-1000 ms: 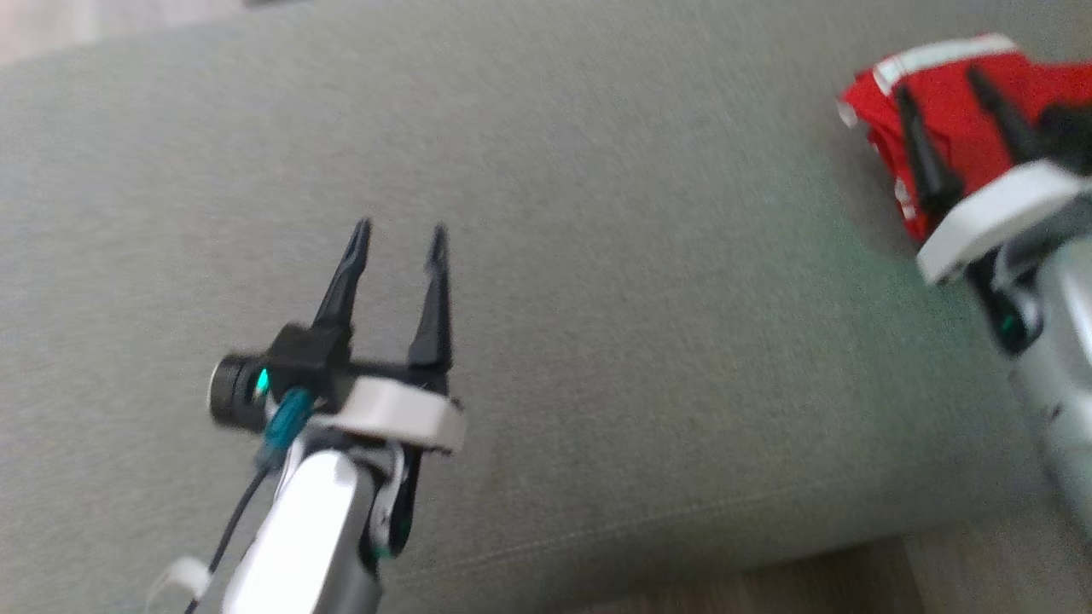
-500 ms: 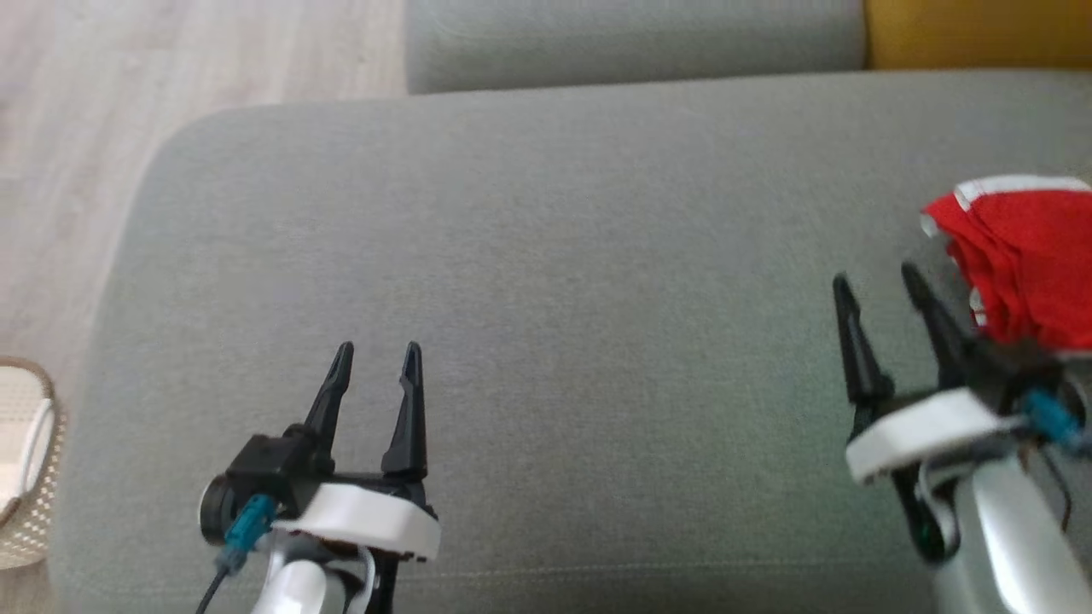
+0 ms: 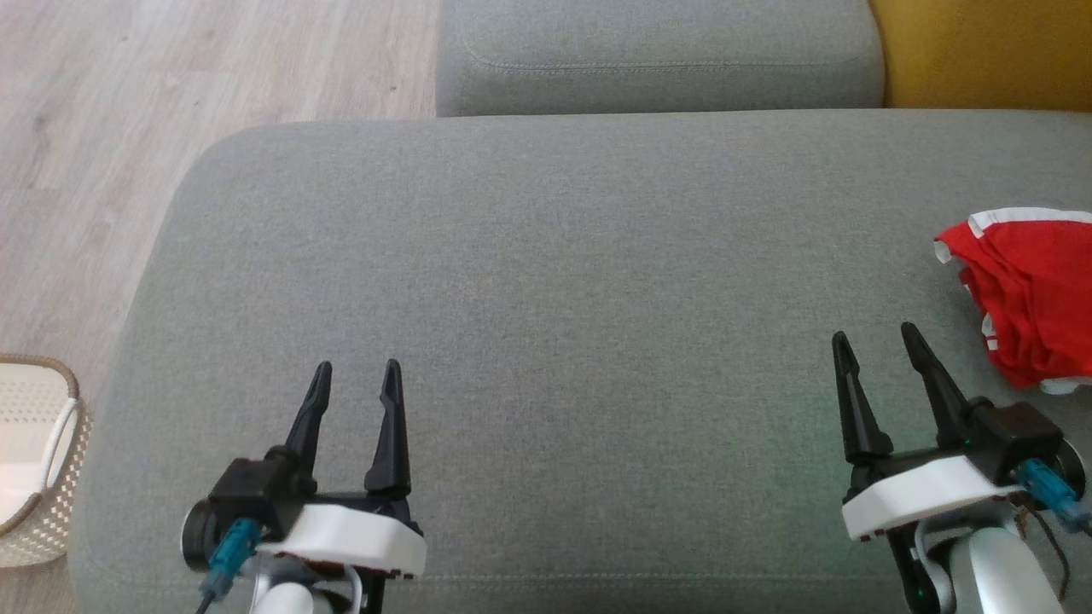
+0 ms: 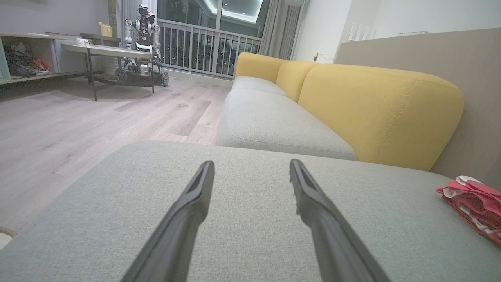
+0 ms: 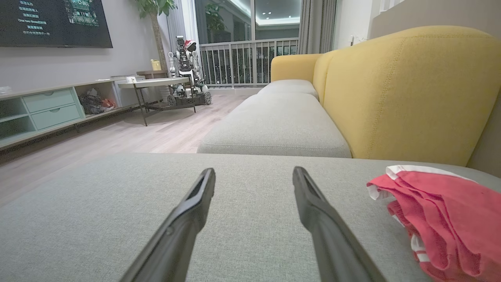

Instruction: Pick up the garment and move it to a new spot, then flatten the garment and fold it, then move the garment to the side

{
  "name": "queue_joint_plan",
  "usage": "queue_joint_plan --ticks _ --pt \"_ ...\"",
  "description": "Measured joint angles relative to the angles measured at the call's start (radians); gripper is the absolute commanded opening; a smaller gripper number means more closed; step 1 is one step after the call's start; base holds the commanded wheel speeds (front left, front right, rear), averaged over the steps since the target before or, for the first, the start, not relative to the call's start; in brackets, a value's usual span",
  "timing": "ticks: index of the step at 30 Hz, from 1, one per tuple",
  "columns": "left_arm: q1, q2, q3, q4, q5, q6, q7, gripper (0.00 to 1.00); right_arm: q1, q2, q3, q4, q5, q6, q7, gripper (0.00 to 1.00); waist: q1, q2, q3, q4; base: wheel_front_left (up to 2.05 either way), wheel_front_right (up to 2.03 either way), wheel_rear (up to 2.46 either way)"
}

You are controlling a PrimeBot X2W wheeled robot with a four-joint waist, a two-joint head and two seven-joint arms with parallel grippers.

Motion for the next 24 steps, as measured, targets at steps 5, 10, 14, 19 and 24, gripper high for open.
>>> queue_joint_plan --ticks 5,10,14,19,24 --pt "0.0 0.0 0.003 0.0 -0.009 -0.002 0.0 1.0 0.0 0.001 0.002 -0.001 0.01 0.0 0.0 1.0 0.0 0.0 0.004 -0.003 0.0 0.0 0.0" --pt "-0.001 0.0 0.002 0.021 -0.019 -0.01 0.0 1.0 0.0 0.001 0.001 -0.001 0.012 0.0 0.0 1.0 0.0 0.0 0.006 -0.007 0.0 0.0 0.0" --pt "-0.001 0.0 0.002 0.024 -0.015 -0.01 0.0 1.0 0.0 0.001 0.002 -0.001 0.019 0.0 0.0 1.0 0.0 0.0 0.008 -0.01 0.0 0.0 0.0" --pt "-0.001 0.0 0.013 0.011 -0.032 -0.01 0.0 1.0 -0.001 0.001 0.002 -0.007 0.021 0.0 0.0 1.0 0.0 0.0 0.012 -0.016 0.0 0.0 0.0" --pt "0.0 0.0 0.037 -0.026 -0.047 -0.033 0.0 1.0 -0.001 0.001 0.005 -0.019 0.028 0.0 0.0 1.0 0.0 0.0 0.015 -0.02 0.0 0.0 0.0"
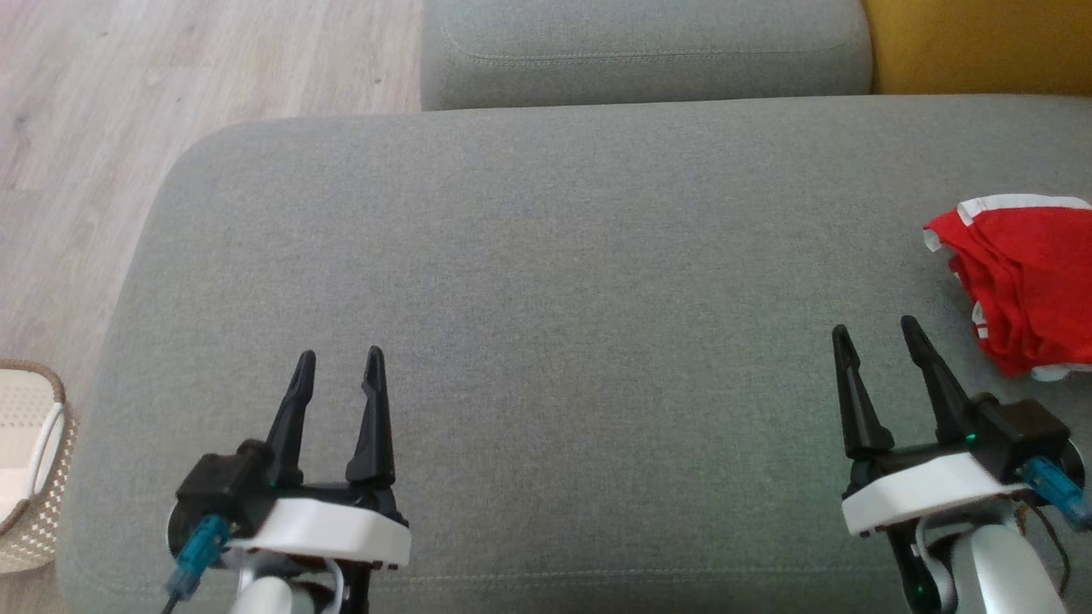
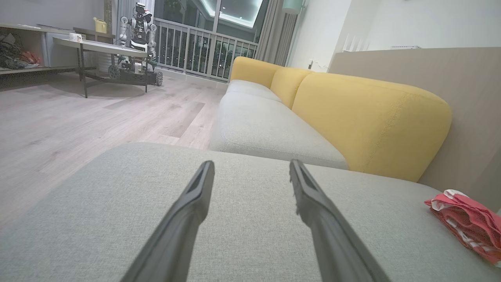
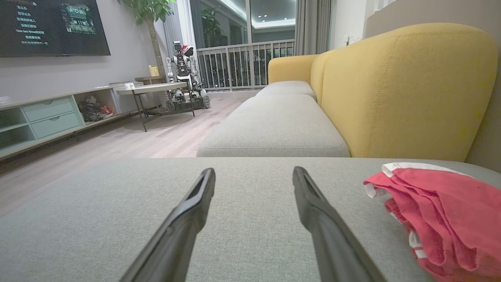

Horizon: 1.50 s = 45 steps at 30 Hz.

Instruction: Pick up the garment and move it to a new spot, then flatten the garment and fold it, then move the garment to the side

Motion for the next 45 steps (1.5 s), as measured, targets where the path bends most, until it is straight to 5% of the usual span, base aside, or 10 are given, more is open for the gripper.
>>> queue_joint_plan --ticks 8,9,15,45 --pt "0.006 0.0 0.024 -0.004 -0.053 -0.03 0.0 1.0 0.0 0.0 0.004 -0.001 0.0 0.0 0.0 1.0 0.0 0.0 0.002 -0.002 0.0 0.0 0.0" --pt "0.008 -0.001 0.023 0.004 -0.055 -0.029 0.0 0.0 0.0 0.0 0.005 0.007 0.0 0.0 0.0 0.0 0.0 0.0 0.002 -0.002 0.0 0.0 0.0" --pt "0.07 -0.001 0.022 0.085 -0.075 -0.029 0.002 0.0 0.048 0.001 0.005 0.089 0.017 0.0 0.012 0.0 0.0 0.0 0.003 -0.004 0.0 0.0 0.0" --pt "0.036 0.008 0.062 0.126 -0.41 -0.07 0.073 0.0 0.04 0.002 -0.01 0.091 0.382 0.0 0.096 0.0 0.0 0.0 0.003 -0.028 0.0 0.0 0.0"
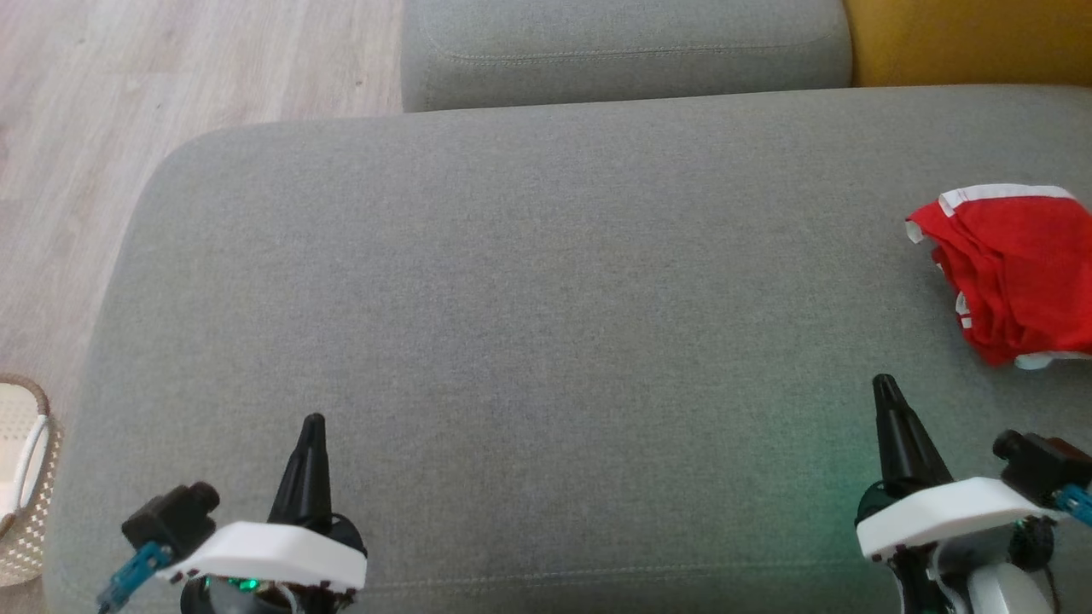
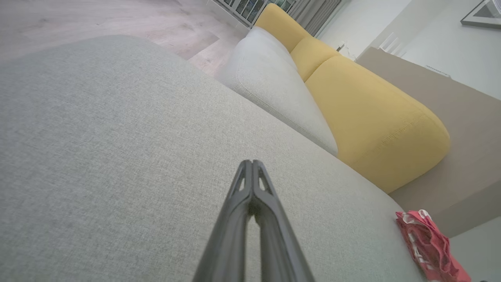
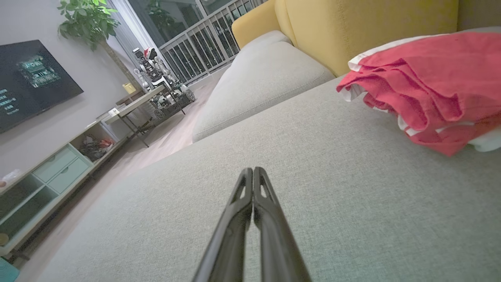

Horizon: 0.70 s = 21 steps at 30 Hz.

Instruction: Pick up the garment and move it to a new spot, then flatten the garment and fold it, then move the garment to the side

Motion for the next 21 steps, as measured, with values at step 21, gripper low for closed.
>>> queue_joint_plan --ticks 21 --pt "-0.022 0.003 0.036 0.022 -0.206 -0.027 0.051 0.0 -0.001 0.001 -0.017 0.002 0.234 0.0 0.06 0.0 0.0 0.0 0.0 -0.015 0.0 0.0 0.0"
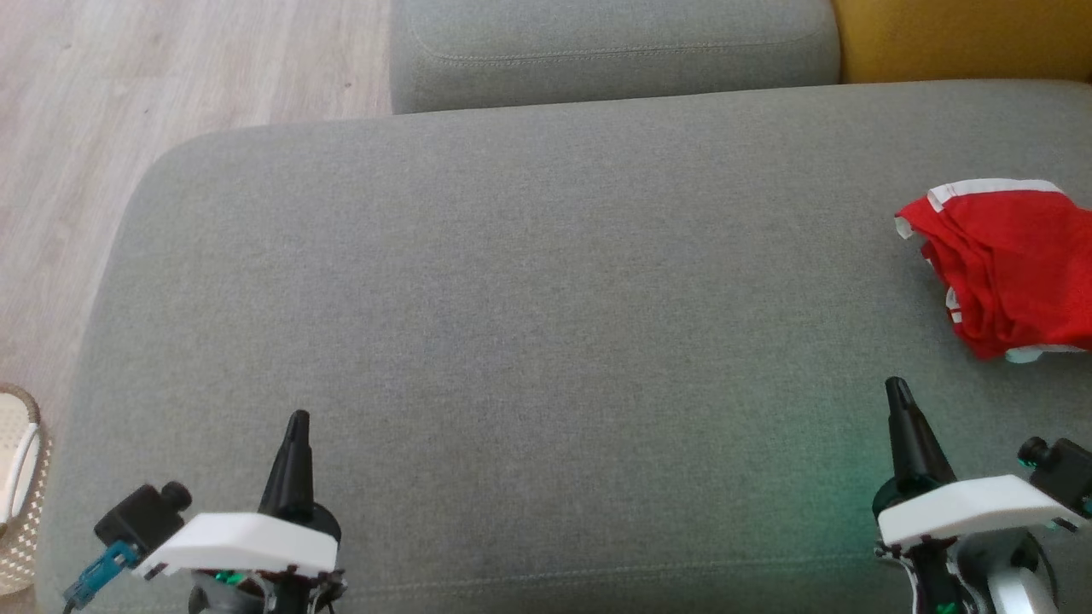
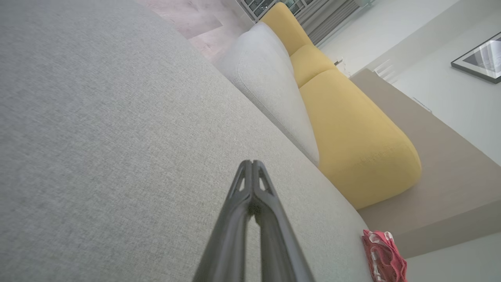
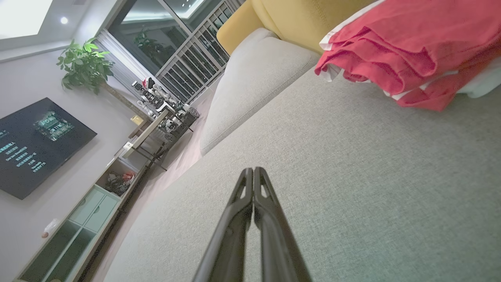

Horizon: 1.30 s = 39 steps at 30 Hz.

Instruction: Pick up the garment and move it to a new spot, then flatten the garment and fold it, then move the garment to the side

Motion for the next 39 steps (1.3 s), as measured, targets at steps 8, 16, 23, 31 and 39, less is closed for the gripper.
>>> queue_joint_plan --ticks 8,16,23,31,39 --pt "-0.013 0.001 0.024 0.012 -0.083 -0.012 0.023 0.0 -0.002 0.0 -0.005 0.003 0.093 0.0 0.023 0.0 0.0 0.0 0.0 -0.006 0.0 0.0 0.0" --pt "-0.02 0.002 0.035 0.023 -0.165 -0.021 0.044 0.0 -0.004 0.0 -0.009 0.004 0.188 0.0 0.044 0.0 0.0 0.0 0.0 -0.012 0.0 0.0 0.0" --pt "-0.034 0.002 0.058 0.03 -0.236 -0.029 0.065 0.0 -0.021 0.001 -0.013 0.005 0.27 0.0 0.063 0.0 0.0 0.0 0.0 -0.018 0.0 0.0 0.0" --pt "-0.041 0.002 0.07 0.043 -0.316 -0.038 0.087 0.0 -0.022 0.001 -0.018 0.005 0.363 0.0 0.089 0.0 0.0 0.0 0.0 -0.024 0.0 0.0 0.0" --pt "-0.057 0.002 0.094 0.054 -0.395 -0.048 0.106 0.0 -0.022 0.001 -0.024 0.006 0.456 0.0 0.108 0.0 0.0 0.0 0.0 -0.03 0.0 0.0 0.0"
